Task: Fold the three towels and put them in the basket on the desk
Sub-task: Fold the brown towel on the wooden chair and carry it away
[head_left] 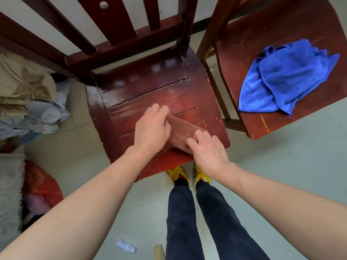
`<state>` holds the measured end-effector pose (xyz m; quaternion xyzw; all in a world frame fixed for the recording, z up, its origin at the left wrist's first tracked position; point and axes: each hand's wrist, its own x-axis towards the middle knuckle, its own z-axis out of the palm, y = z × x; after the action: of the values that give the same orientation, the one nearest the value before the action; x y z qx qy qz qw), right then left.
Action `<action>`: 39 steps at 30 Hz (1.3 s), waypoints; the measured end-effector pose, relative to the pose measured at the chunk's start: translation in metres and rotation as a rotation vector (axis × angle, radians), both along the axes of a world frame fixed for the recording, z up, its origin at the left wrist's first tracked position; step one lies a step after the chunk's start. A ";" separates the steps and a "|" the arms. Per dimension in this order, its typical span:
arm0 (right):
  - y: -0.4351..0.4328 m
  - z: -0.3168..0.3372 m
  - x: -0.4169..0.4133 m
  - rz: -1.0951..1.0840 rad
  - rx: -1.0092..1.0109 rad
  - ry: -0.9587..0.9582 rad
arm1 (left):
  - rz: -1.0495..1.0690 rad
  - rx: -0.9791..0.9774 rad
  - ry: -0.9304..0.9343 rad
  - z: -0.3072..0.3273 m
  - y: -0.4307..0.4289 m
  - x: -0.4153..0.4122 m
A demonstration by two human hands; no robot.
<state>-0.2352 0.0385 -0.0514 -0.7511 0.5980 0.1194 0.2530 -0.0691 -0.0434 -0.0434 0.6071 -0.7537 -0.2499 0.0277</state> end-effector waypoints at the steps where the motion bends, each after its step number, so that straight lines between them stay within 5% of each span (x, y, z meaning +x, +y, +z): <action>1: -0.001 0.000 0.001 -0.014 0.033 -0.024 | -0.017 0.112 0.032 -0.006 -0.002 -0.001; 4: -0.005 -0.003 0.003 -0.031 0.137 -0.088 | 0.070 0.343 0.128 -0.026 -0.009 0.002; 12: 0.003 -0.010 0.016 -0.136 0.287 -0.128 | -0.037 0.399 0.138 -0.036 -0.009 0.010; 15: -0.004 -0.001 0.007 -0.291 0.364 -0.216 | -0.234 0.402 -0.043 -0.020 -0.018 0.015; 18: -0.022 0.005 -0.010 -0.440 0.166 -0.138 | -0.406 0.147 -0.322 -0.008 -0.027 0.021; 20: -0.030 0.002 -0.017 -0.393 0.056 -0.045 | -0.446 0.136 -0.348 -0.010 -0.033 0.021; 26: -0.017 -0.012 0.001 -0.406 0.170 0.005 | -0.589 0.187 -0.440 -0.020 -0.036 0.003; 31: 0.021 0.029 0.001 -0.375 0.109 0.026 | -0.660 0.228 -0.454 0.021 0.002 0.010; 39: 0.134 0.150 -0.053 -0.609 0.049 -0.012 | -0.918 0.204 -0.325 0.142 0.074 -0.050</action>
<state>-0.2877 0.1720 0.0984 -0.5316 0.7910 0.0480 0.2991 -0.1195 0.0305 0.0983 0.2432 -0.9096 -0.2110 -0.2627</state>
